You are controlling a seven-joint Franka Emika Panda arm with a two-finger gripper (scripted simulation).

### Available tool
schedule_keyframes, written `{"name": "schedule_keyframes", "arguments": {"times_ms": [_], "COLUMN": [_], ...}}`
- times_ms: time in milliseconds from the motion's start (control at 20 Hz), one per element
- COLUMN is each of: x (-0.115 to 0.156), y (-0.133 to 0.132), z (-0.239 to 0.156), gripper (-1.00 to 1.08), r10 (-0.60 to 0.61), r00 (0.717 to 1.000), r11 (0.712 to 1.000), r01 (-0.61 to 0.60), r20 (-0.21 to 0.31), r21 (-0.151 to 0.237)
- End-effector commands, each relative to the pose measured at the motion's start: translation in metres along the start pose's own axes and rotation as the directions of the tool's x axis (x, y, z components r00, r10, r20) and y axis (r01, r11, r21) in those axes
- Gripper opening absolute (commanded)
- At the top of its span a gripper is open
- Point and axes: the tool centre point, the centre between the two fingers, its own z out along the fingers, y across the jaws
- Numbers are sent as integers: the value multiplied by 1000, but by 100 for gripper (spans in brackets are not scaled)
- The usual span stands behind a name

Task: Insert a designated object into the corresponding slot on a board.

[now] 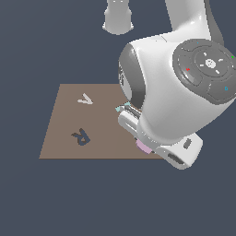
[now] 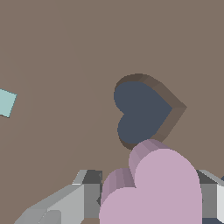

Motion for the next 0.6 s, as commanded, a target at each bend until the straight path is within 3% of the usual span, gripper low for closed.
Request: {"name": "schedule_keyframes", "arguments": {"times_ms": [0, 200, 550], "x": [5, 15, 29], "y": [3, 6, 7], "z": [-1, -1, -2], "gripper": [-100, -100, -100], "r10": [-111, -282, -517], "r00": [994, 959, 856], "r11": [994, 959, 856], "r01": [111, 282, 517], "r20": [1, 1, 0], "r21": [0, -1, -1]}}
